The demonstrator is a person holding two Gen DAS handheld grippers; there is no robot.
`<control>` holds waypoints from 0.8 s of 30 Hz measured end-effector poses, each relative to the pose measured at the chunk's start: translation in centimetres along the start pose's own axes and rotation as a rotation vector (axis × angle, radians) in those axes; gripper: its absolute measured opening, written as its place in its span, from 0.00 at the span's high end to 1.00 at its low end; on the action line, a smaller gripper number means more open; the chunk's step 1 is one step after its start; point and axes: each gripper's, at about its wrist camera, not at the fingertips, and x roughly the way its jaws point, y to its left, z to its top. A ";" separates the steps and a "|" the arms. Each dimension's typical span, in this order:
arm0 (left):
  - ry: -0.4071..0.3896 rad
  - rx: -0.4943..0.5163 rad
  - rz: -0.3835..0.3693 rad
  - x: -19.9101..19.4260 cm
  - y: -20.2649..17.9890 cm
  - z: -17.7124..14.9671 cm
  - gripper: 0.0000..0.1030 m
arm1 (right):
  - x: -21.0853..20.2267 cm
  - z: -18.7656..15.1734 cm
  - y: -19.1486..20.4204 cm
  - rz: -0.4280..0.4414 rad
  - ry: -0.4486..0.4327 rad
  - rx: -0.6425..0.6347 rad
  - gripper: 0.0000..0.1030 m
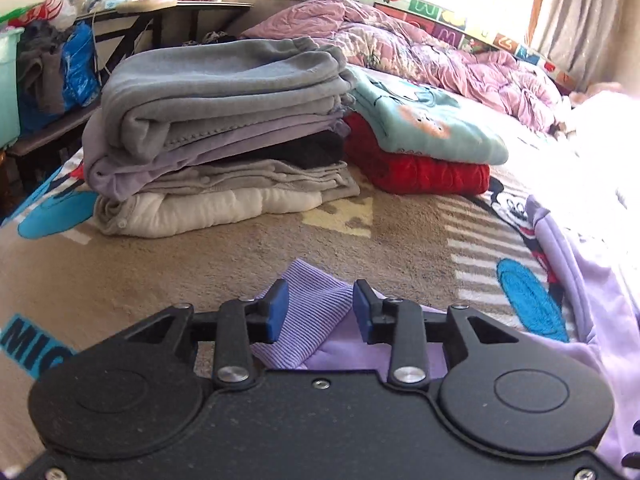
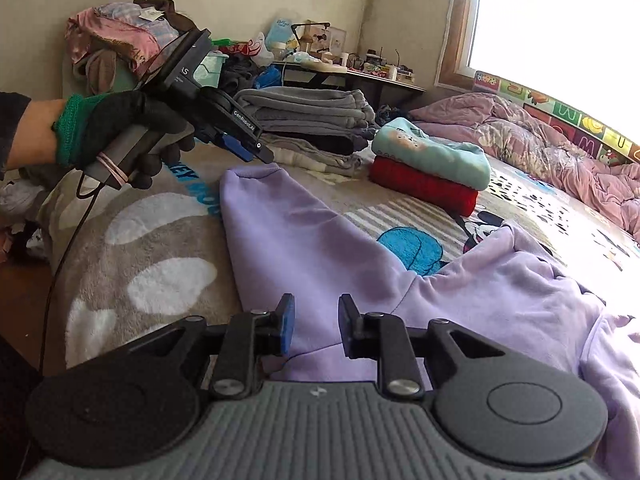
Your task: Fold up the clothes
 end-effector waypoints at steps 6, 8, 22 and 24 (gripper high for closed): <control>0.034 0.002 0.001 0.9 1.2 -1.1 0.86 | 3.5 -1.9 0.2 0.035 0.102 0.035 0.66; -0.004 -0.028 0.011 0.2 1.4 -1.2 0.95 | 3.2 -2.0 0.1 0.042 0.089 0.048 0.66; -0.064 0.144 0.154 -3.9 -3.3 1.4 0.66 | -3.4 -2.5 1.3 0.220 -0.018 0.005 0.57; -0.048 0.259 0.081 -4.0 -7.2 3.0 0.56 | -5.5 -3.5 0.1 0.214 -0.034 0.028 0.57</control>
